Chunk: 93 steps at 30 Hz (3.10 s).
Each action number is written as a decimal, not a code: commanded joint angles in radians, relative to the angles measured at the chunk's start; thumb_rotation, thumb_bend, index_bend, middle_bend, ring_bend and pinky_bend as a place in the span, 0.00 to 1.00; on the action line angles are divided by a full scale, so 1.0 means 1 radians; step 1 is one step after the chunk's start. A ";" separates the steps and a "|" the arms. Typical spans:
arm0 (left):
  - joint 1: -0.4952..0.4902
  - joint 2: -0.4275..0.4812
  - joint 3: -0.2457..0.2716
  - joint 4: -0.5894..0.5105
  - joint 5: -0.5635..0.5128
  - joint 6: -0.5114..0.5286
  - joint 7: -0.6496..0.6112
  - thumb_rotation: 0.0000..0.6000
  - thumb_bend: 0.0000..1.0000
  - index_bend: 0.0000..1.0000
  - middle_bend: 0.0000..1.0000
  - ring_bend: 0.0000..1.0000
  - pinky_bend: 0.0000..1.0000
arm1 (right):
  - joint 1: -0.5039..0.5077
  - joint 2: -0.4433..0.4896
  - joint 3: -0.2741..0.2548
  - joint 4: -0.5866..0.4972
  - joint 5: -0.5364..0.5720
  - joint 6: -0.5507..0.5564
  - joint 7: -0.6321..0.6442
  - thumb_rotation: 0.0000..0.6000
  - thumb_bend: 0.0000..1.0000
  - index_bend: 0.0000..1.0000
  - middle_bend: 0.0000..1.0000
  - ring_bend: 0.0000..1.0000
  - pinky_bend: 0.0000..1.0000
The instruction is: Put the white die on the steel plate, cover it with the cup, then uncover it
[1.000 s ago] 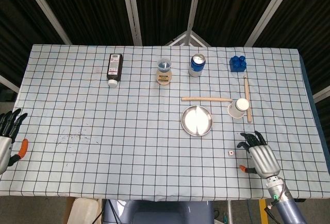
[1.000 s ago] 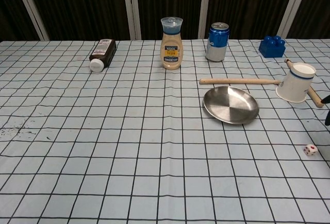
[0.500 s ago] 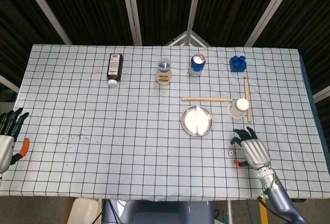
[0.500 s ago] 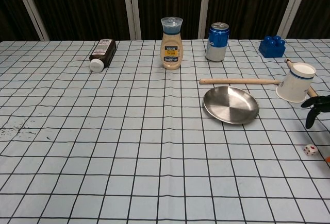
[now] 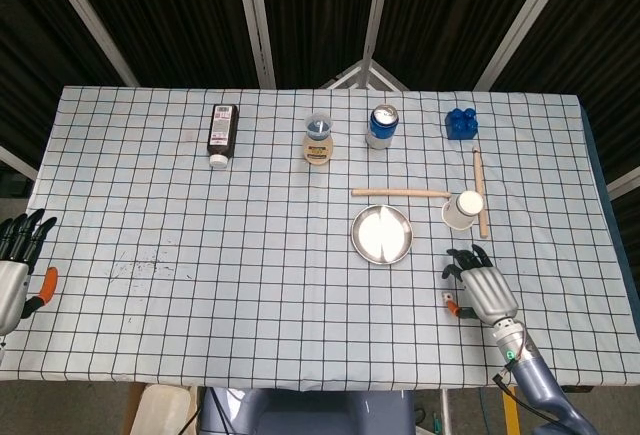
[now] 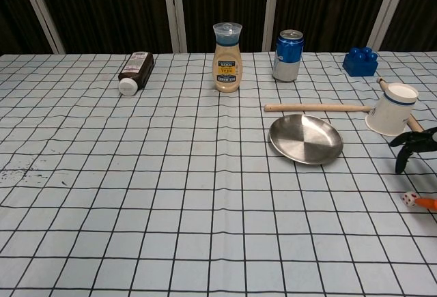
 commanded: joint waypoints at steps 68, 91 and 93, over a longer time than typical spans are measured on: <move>-0.009 -0.012 0.001 -0.005 -0.017 -0.025 0.050 1.00 0.71 0.07 0.00 0.00 0.00 | 0.035 -0.023 -0.042 0.047 0.036 -0.023 0.029 1.00 0.30 0.51 0.16 0.14 0.00; -0.010 -0.015 0.006 -0.012 -0.017 -0.031 0.073 1.00 0.71 0.07 0.00 0.00 0.00 | 0.029 0.004 -0.046 0.032 0.047 -0.017 0.031 1.00 0.30 0.51 0.16 0.14 0.00; -0.009 -0.015 0.005 -0.013 -0.017 -0.027 0.074 1.00 0.71 0.07 0.00 0.00 0.00 | 0.031 0.003 -0.047 0.034 0.048 -0.020 0.031 1.00 0.30 0.52 0.16 0.14 0.00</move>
